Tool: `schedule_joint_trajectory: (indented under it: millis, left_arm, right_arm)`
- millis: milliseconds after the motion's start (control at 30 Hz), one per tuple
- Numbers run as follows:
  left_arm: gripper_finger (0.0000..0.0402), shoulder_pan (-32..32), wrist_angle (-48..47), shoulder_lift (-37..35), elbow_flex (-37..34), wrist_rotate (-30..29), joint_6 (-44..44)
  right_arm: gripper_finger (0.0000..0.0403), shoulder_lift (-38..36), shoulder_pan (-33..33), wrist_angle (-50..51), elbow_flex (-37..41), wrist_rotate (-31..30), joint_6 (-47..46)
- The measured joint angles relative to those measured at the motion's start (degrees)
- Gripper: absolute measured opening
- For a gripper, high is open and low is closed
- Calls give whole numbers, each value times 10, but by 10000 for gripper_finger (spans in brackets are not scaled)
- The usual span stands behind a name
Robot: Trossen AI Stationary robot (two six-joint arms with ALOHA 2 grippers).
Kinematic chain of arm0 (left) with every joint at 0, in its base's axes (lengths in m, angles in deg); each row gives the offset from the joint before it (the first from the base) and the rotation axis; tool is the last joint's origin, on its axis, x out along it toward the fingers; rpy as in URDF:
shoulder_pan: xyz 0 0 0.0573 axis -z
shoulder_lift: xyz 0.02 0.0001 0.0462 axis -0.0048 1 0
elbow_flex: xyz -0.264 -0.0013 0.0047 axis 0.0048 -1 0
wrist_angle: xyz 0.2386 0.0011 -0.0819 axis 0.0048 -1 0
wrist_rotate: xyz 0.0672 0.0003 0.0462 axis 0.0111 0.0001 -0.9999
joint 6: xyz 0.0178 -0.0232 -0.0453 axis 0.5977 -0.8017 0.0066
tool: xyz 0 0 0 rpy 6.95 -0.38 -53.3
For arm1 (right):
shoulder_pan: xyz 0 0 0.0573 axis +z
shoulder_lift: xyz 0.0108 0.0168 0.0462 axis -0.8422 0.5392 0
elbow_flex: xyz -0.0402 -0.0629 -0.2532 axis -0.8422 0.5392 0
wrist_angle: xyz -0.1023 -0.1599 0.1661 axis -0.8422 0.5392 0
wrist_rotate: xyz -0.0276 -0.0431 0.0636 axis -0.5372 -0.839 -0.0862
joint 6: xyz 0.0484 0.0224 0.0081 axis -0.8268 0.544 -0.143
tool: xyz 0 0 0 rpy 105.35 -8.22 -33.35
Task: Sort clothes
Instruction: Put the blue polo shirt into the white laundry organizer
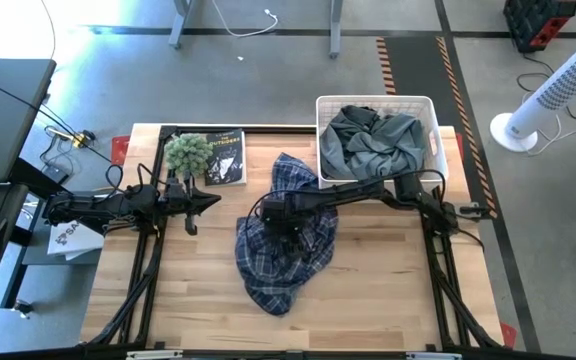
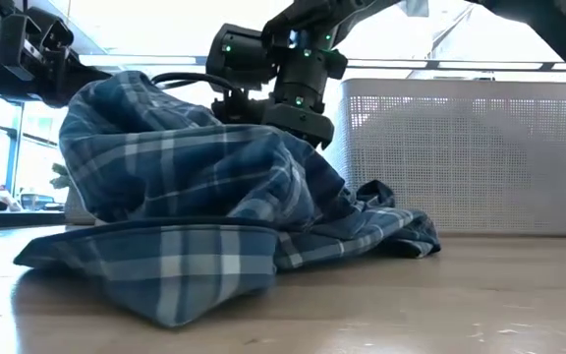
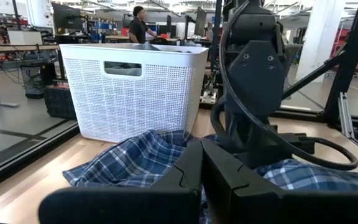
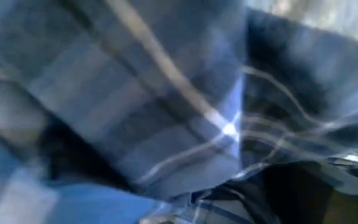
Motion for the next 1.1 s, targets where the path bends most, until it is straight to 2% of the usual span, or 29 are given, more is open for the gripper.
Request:
schedule_joint_trajectory:
  millis: [133, 300, 333, 500, 633, 667, 700, 767, 833, 1033, 1100]
  left_arm:
    - [1, 0, 0, 0, 0, 0, 0]
    - [1, 0, 0, 0, 0, 0, 0]
    - [1, 0, 0, 0, 0, 0, 0]
    - [1, 0, 0, 0, 0, 0, 0]
    - [1, 0, 0, 0, 0, 0, 0]
    - [1, 0, 0, 0, 0, 0, 0]
    - [1, 0, 0, 0, 0, 0, 0]
    - [1, 0, 0, 0, 0, 0, 0]
    - [1, 0, 1, 1, 0, 0, 0]
    - [1, 0, 0, 1, 0, 0, 0]
    - [1, 0, 0, 1, 0, 0, 0]
  right_arm:
    - [209, -1, 0, -6, 1, -13, 11]
    - [52, -3, 8, -3, -5, -12, -2]
    - [31, -1, 10, 11, -16, -13, 0]
    - [31, 12, 24, 91, -134, -59, 5]
    - [22, 9, 43, 137, -288, -112, 46]
    - [22, 6, 51, 153, -330, -136, 58]
    - [22, -2, 60, 146, -339, -166, 69]
    - [22, -65, 76, 86, -287, -237, 101]
    - [22, -121, 87, 71, -254, -311, 110]
    - [22, -272, 96, 66, -236, -652, 103]
    - [22, -313, 95, 76, -235, -738, 102]
